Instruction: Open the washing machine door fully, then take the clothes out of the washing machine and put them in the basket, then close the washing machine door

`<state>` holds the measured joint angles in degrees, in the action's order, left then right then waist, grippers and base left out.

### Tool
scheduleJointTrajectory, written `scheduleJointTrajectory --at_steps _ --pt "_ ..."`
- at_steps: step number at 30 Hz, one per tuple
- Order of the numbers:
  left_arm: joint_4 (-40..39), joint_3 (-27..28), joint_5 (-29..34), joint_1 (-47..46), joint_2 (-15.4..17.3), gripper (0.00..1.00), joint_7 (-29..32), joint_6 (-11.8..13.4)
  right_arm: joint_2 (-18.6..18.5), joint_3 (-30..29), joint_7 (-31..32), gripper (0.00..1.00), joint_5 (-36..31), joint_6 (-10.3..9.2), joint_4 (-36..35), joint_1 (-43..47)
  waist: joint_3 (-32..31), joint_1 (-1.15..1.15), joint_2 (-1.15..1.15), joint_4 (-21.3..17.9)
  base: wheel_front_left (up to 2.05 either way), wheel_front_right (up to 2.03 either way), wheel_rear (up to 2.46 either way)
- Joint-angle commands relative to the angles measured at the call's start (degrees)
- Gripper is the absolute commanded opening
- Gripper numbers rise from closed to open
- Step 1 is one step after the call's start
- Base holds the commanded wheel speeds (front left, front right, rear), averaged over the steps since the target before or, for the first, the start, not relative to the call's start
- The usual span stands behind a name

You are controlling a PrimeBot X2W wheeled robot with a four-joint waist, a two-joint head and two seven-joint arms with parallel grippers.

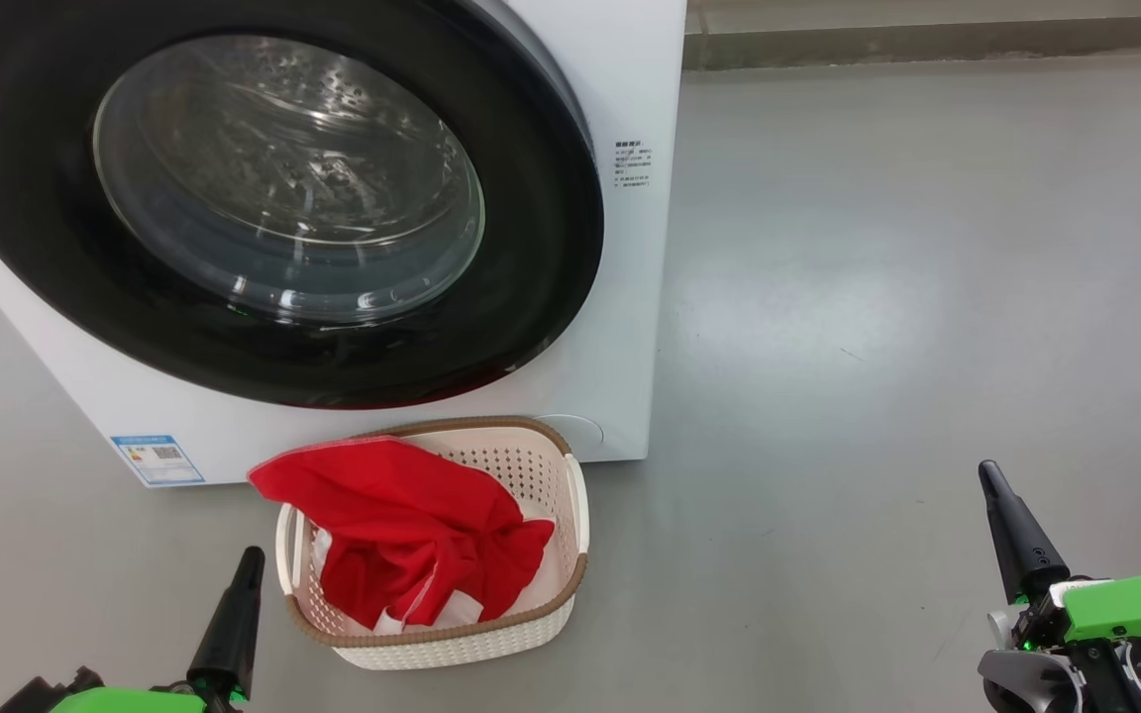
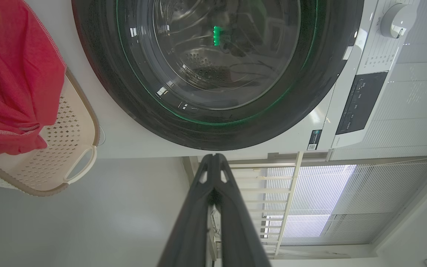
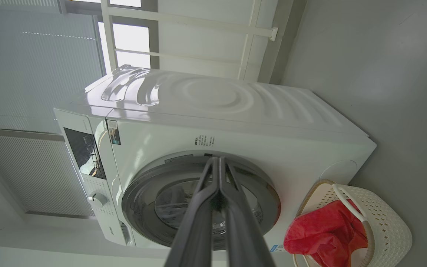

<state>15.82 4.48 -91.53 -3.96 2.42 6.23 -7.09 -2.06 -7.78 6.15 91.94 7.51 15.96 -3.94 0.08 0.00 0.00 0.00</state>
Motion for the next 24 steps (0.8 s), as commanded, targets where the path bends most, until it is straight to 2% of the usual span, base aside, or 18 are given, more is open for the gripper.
scheduleJointTrajectory --at_steps 1,24 --pt "-1.5 2.1 -0.6 -2.5 0.5 0.00 0.3 -0.4 -0.8 1.2 0.4 0.00 0.2 -0.02 -1.7 -2.5 0.0 0.00 0.00 0.0 0.00 0.00 0.00" --pt "-1.5 2.1 -0.6 -2.5 0.5 0.00 0.3 -0.4 -0.8 1.2 0.4 0.00 0.2 -0.02 -1.7 -2.5 0.0 0.00 0.00 0.0 0.00 0.00 0.00"
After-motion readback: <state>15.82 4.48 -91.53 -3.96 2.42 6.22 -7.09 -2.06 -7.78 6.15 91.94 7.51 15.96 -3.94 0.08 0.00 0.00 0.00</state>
